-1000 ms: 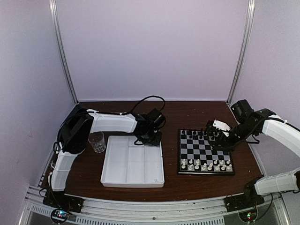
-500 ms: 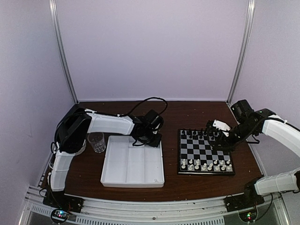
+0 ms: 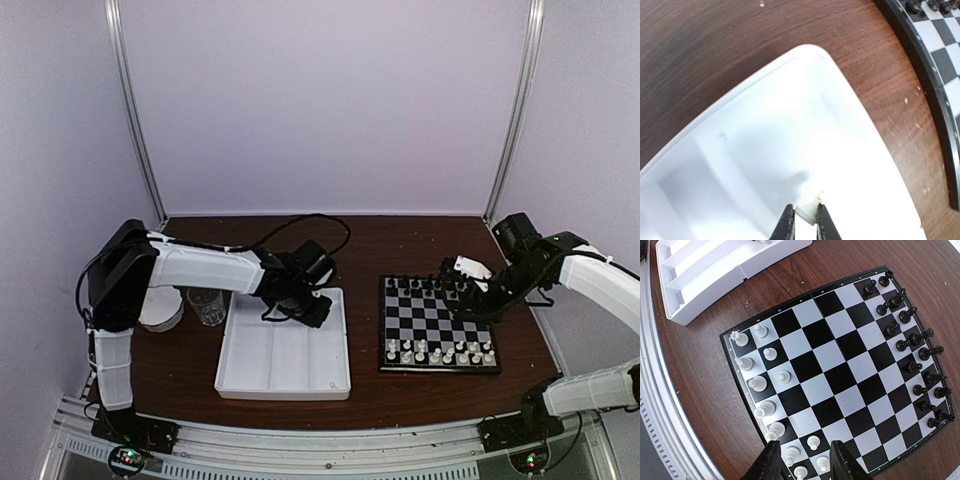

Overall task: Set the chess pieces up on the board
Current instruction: Pick up the pawn from the storage box, then pass from the left arm to the right

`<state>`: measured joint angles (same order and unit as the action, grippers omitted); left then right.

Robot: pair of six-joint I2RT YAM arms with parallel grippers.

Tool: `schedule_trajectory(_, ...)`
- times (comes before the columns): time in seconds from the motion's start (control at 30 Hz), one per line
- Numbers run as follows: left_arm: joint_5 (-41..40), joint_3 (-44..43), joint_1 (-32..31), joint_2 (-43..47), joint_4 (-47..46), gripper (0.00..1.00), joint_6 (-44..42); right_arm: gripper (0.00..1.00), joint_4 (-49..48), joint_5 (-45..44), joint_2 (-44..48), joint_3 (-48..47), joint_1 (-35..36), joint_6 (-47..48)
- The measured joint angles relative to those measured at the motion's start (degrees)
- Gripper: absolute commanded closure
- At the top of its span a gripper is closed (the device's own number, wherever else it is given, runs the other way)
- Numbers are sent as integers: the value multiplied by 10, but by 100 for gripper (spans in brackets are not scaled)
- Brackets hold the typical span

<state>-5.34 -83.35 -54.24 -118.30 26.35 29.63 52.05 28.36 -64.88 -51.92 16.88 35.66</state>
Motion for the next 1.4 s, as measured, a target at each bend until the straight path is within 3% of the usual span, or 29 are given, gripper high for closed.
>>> schedule_trajectory(0.27, 22, 77, 0, 122, -28, 91, 3, 56, 32, 43, -15, -42, 0, 3)
schedule_trajectory(0.47, 76, 118, 0, 167, -114, 91, 24, 55, 49, 119, -100, -183, 18, -18)
schedule_trajectory(0.67, 136, 180, 0, 208, -226, 91, 70, 55, 31, 160, -189, -282, 96, -69)
schedule_trajectory(0.97, 191, 249, 0, 245, -391, 90, 152, 55, -7, 195, -277, -338, 159, -167)
schedule_trajectory(1.4, 233, 268, 0, 245, -491, 90, 208, 67, -35, 245, -322, -360, 192, -237)
